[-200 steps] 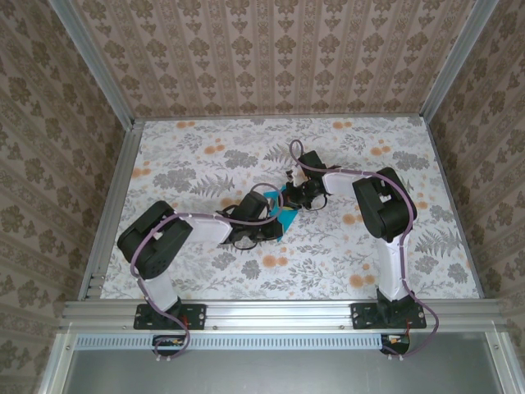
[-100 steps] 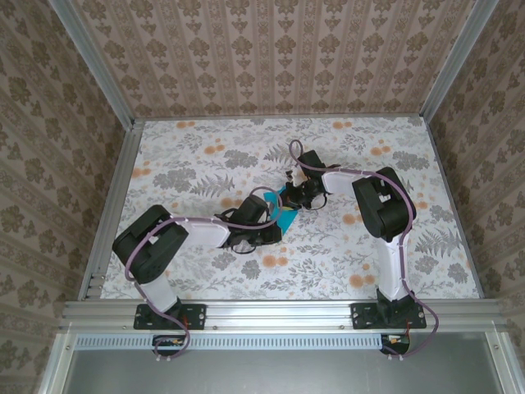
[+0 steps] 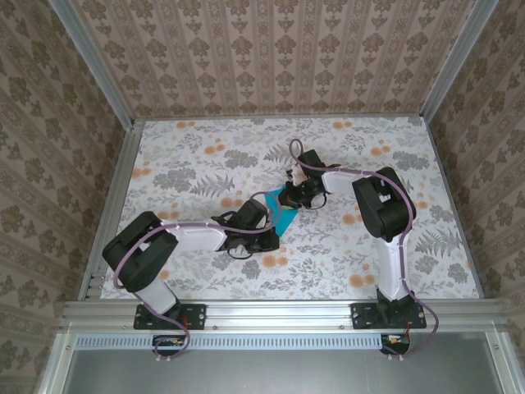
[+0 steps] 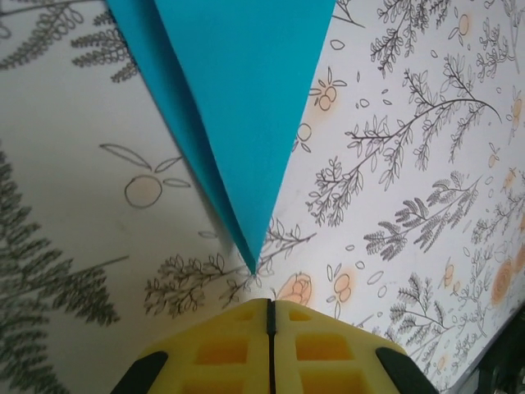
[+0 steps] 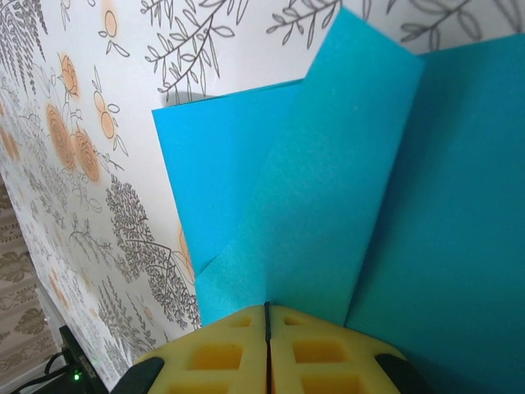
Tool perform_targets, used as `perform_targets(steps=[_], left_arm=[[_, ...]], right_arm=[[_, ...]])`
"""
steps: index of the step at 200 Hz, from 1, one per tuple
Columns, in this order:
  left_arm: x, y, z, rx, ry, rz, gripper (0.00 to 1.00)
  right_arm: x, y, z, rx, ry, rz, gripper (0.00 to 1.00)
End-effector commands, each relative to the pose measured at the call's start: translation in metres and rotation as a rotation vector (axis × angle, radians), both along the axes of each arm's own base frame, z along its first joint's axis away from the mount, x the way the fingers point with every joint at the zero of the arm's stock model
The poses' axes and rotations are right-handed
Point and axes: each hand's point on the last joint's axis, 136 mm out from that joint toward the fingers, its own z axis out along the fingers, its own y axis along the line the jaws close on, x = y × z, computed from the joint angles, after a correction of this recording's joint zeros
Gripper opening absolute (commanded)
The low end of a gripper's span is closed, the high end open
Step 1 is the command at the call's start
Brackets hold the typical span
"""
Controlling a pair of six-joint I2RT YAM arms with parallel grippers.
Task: Fold a paper plane with a square sheet of paper (pick it up from the middle)
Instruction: Fourth fold the wing at the center of the table.
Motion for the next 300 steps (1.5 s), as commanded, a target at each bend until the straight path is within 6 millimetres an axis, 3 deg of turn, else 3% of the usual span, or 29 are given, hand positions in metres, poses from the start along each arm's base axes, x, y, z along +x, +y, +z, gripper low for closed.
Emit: perform_targets(steps=[1,28,52,88,134,204,261,300], left_arm=[[0.003,0.006,0.013,-0.012,-0.022,0.011,0.07],[0.027,0.012,0.028,-0.038,-0.087,0.086,0.08],[0.051,0.006,0.041,-0.083,-0.139,0.119,0.08],[0.071,-0.007,0.039,-0.106,-0.14,0.124,0.08],[0.08,-0.021,0.029,-0.13,-0.117,0.107,0.08],[0.082,-0.005,-0.008,-0.004,-0.059,0.139,0.07],[0.079,-0.001,-0.018,0.029,-0.037,0.143,0.06],[0.079,0.001,-0.018,0.038,-0.038,0.146,0.06]], right_arm=[[0.009,-0.02,-0.023,-0.12,0.007,-0.07,0.08],[0.016,-0.016,-0.005,-0.092,-0.038,-0.076,0.08],[0.021,-0.012,0.005,-0.07,-0.06,-0.081,0.08],[0.024,-0.006,0.021,-0.022,-0.09,-0.085,0.08],[0.022,-0.002,0.028,-0.005,-0.098,-0.073,0.08],[0.012,-0.003,0.035,0.007,-0.1,-0.067,0.09],[-0.011,0.004,0.015,-0.002,-0.044,-0.028,0.1],[-0.015,0.004,0.001,-0.016,-0.011,-0.021,0.1]])
